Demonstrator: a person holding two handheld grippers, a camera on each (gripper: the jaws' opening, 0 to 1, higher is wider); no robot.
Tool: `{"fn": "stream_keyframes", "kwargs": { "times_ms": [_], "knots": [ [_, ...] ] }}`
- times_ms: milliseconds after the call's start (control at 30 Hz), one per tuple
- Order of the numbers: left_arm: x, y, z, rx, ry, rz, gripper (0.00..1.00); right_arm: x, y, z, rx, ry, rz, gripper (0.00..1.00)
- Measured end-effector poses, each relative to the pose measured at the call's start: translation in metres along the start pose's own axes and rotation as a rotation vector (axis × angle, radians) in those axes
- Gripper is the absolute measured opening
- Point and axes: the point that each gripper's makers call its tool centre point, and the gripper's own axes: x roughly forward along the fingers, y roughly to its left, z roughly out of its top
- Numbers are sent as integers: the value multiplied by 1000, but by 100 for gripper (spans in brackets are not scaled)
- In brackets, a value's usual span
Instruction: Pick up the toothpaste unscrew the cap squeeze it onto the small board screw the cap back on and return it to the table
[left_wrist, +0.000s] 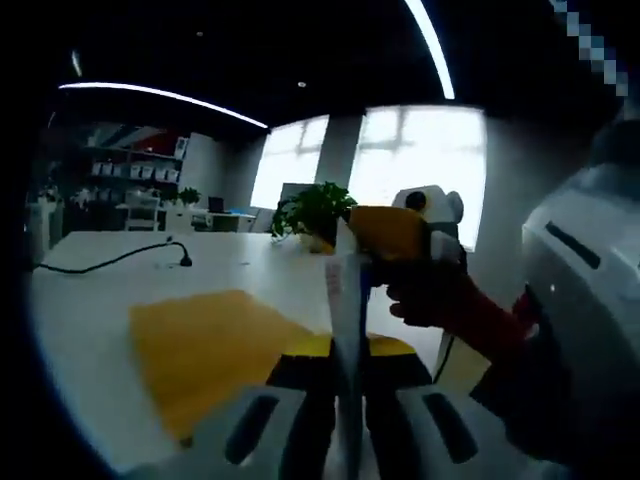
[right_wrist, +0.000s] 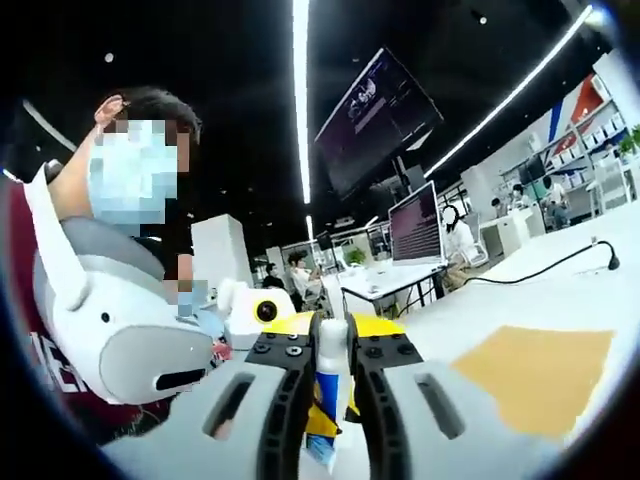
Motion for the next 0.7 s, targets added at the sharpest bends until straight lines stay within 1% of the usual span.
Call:
{"fn": "stream_keyframes", "kwargs": {
  "times_ms": [33, 67, 100, 133, 167, 200, 233, 267, 300, 333, 367, 400, 433, 467, 500, 533, 567, 600, 633, 667, 700],
  "knots": [
    [-2, -3, 2, -25, -11, -42, 8, 1, 4, 1, 20, -1, 30, 12],
    [-4, -8, 5, -55, -26, -107, 8, 2, 7, 2, 38, -4, 57, 12],
    [-6, -11, 7, -102, -38, -148, 8, 3, 8, 3, 82, -4, 69, 12],
    [-8, -14, 9, -154, -48, -196, 8, 4, 10, 5, 108, -8, 91, 12],
    [-10, -16, 12, -203, -64, -245, 8, 5, 13, 7, 149, -21, 123, 12],
    [-11, -19, 15, -255, -82, -297, 9, 3, 16, 6, 172, -26, 141, 11],
    [-12, -22, 16, -341, -86, -361, 9, 4, 17, 6, 198, -25, 155, 11],
    [-11, -22, 18, -376, -113, -387, 9, 4, 16, 8, 216, -40, 162, 11],
    [-10, -23, 22, -406, -157, -427, 9, 3, 16, 10, 259, -56, 188, 11],
    [-11, -25, 23, -442, -170, -463, 9, 3, 16, 10, 304, -56, 206, 11],
    [-12, -28, 25, -504, -182, -524, 9, 12, 19, 8, 358, -62, 240, 11],
    [-13, -32, 26, -538, -187, -559, 9, 13, 19, 9, 393, -71, 257, 11],
    [-14, -34, 30, -565, -215, -599, 9, 15, 20, 11, 440, -92, 287, 11],
    [-16, -37, 32, -581, -224, -634, 9, 15, 24, 12, 459, -102, 326, 11],
    [-20, -42, 36, -587, -246, -699, 9, 20, 28, 12, 495, -106, 361, 11],
    [-23, -46, 39, -603, -267, -748, 8, 24, 34, 13, 521, -122, 403, 11],
    [-26, -51, 42, -640, -271, -801, 8, 25, 39, 15, 549, -132, 456, 11],
    [-29, -55, 45, -689, -279, -870, 9, 30, 43, 16, 586, -144, 494, 11],
    [-30, -58, 47, -707, -281, -913, 9, 30, 50, 18, 631, -157, 571, 11],
    [-31, -62, 49, -729, -291, -959, 9, 31, 51, 18, 654, -168, 600, 11],
    [-30, -63, 51, -745, -298, -972, 9, 34, 51, 18, 700, -181, 624, 11]
  ]
}}
